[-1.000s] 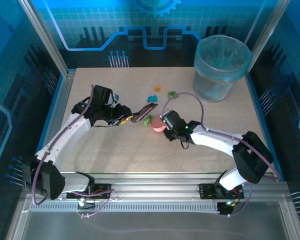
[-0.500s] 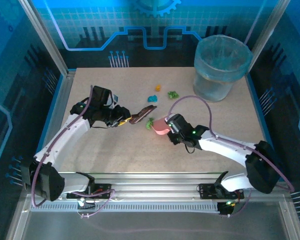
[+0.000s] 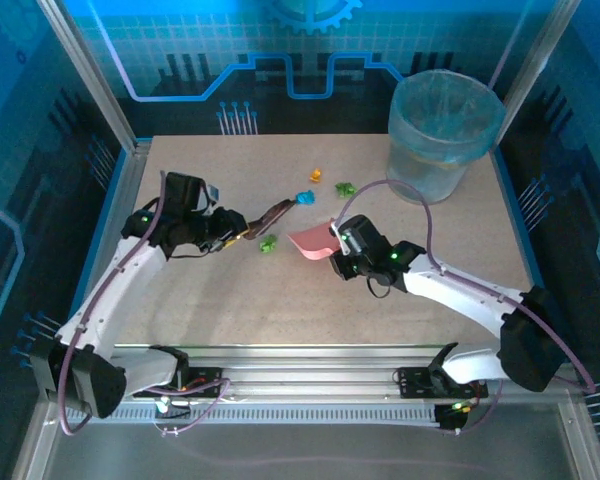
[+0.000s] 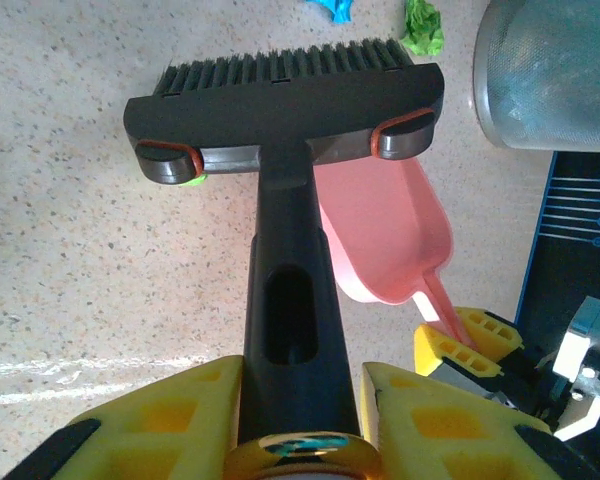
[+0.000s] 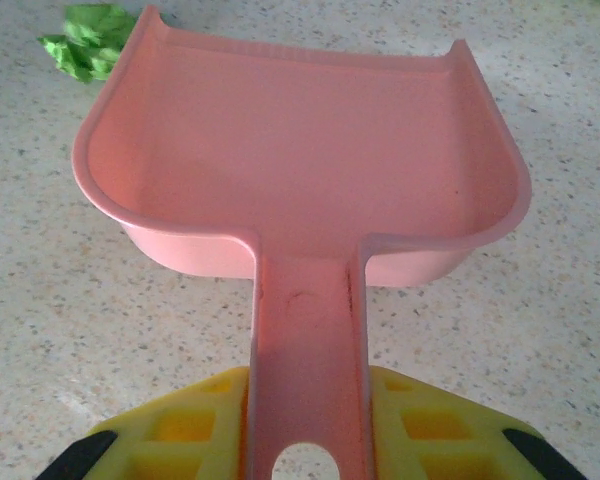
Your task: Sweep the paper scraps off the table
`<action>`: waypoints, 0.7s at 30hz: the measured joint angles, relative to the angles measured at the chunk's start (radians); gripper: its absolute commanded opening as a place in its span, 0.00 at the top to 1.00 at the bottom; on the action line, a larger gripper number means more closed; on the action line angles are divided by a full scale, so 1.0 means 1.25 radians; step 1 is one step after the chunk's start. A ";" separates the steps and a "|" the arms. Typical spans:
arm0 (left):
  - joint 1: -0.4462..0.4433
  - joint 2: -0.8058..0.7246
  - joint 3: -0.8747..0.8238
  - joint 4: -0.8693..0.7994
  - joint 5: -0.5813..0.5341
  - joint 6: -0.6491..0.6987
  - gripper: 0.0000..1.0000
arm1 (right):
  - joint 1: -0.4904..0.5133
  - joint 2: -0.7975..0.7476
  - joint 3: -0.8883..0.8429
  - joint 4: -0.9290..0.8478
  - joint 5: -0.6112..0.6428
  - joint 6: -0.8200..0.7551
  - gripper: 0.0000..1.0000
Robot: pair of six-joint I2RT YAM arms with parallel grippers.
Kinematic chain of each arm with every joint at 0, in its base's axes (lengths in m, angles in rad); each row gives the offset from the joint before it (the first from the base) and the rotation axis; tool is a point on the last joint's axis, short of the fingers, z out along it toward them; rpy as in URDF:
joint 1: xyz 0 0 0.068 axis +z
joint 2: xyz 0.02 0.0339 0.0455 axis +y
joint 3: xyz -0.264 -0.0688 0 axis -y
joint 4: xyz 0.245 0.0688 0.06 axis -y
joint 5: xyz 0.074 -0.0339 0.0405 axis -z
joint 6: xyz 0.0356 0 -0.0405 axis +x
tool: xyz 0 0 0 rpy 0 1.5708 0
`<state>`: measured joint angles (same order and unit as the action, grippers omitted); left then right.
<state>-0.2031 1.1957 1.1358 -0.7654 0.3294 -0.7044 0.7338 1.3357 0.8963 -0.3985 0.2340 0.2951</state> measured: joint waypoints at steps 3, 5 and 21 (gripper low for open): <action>0.015 -0.009 0.000 -0.011 -0.002 0.007 0.94 | -0.001 0.000 -0.010 0.002 0.013 -0.005 1.00; 0.021 -0.010 0.000 -0.021 -0.004 0.020 0.94 | -0.001 0.000 -0.025 0.001 0.016 -0.012 1.00; 0.035 -0.010 0.060 -0.176 -0.060 0.150 0.95 | 0.175 0.063 -0.071 0.070 -0.023 -0.112 1.00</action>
<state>-0.1596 1.1835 1.2114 -0.9852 0.2550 -0.5175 0.9524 1.4143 0.8078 -0.3111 0.2047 0.1551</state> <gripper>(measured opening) 0.312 0.267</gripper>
